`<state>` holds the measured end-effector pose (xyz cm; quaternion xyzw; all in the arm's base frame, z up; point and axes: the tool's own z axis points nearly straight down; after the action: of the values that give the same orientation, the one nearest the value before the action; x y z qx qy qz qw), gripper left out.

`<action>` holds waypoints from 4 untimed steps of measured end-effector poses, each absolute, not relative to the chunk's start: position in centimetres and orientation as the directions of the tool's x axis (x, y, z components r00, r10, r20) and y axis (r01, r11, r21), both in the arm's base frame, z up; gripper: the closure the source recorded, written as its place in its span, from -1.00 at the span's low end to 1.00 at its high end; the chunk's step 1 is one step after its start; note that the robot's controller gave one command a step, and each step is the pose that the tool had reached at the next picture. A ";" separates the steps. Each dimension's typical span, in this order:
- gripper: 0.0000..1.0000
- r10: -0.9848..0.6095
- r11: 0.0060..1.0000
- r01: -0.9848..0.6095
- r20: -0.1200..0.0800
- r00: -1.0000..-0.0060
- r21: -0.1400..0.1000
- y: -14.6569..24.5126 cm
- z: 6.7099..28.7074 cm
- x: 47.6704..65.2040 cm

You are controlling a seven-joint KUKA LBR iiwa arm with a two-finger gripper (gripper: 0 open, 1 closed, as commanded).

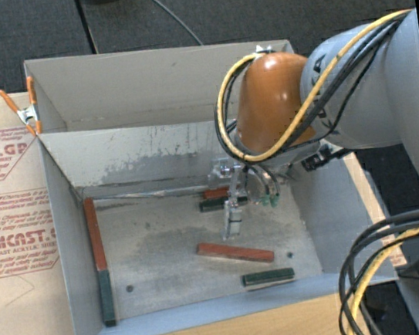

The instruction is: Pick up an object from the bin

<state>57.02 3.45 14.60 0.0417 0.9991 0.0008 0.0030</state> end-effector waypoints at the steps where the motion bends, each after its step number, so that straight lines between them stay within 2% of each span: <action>1: -1.00 0.159 0.987 0.159 0.005 -0.987 0.000 -0.1 14.6 49.0; 2: -1.00 0.177 0.984 0.177 -0.002 -0.984 0.001 0.3 13.1 57.9; 3: -1.00 0.205 0.979 0.205 -0.002 -0.979 0.001 -0.5 9.2 52.9; 4: 1.00 0.350 0.937 0.350 0.017 -0.937 -0.005 -0.3 7.2 58.7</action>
Offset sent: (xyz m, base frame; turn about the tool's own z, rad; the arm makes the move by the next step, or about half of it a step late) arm 0.0208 -0.0312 -0.0204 0.1000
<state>58.69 -0.29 7.18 0.1777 0.9840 -0.0009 -0.0088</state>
